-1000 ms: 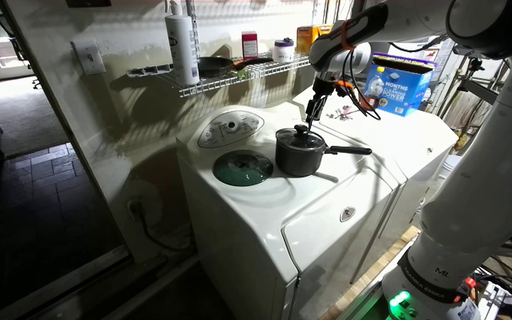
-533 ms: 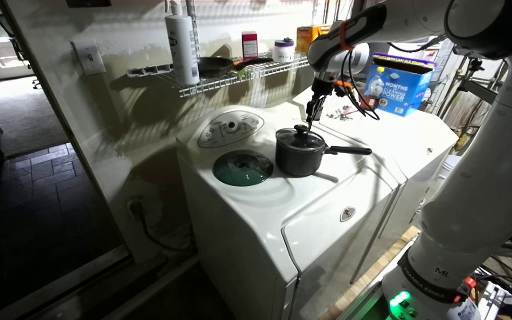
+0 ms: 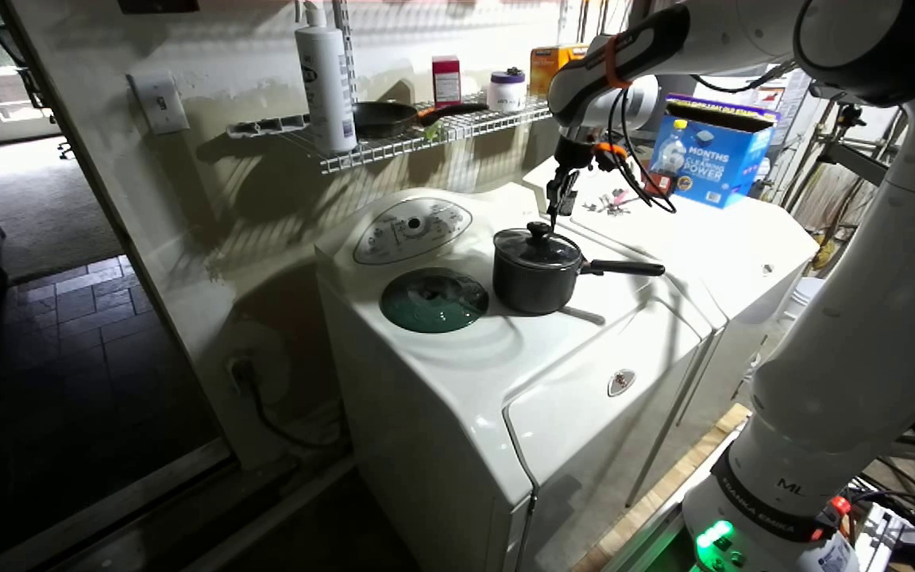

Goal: Remove the spoon from the pot, put it on the pot holder, remove the lid from the pot and put it in the pot holder

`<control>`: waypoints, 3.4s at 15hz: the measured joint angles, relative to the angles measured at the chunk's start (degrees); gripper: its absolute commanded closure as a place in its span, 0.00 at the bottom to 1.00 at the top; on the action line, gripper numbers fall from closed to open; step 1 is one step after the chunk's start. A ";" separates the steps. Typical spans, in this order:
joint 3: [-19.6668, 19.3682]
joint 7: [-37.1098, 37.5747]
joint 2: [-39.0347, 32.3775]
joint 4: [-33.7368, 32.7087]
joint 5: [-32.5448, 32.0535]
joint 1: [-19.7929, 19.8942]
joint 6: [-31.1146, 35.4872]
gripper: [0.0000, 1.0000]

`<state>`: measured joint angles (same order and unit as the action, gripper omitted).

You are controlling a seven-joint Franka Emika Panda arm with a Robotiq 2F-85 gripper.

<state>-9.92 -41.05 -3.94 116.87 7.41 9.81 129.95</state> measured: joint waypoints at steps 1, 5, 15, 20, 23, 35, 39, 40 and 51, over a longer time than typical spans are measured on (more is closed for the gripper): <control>0.01 0.00 0.00 -0.05 -0.01 0.00 0.00 0.99; 0.04 0.00 0.01 -0.22 -0.16 0.00 0.00 0.99; 0.17 -0.17 0.35 -1.27 -0.37 -0.02 0.00 0.99; 0.17 -0.18 0.42 -1.79 -0.37 -0.02 0.00 0.99; 0.17 -0.18 0.87 -1.91 -0.45 -0.02 0.00 0.99; 0.17 -0.18 3.74 -1.96 -1.08 -0.17 -0.06 0.99; 0.16 -0.18 4.26 -1.98 -1.22 -0.20 -0.06 0.99; 0.16 -0.18 4.33 -1.98 -1.27 -0.20 -0.06 0.99; 0.16 -0.18 5.83 -2.38 -2.58 -0.20 -0.06 0.99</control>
<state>-9.76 -41.23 1.89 114.48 4.84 9.61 129.89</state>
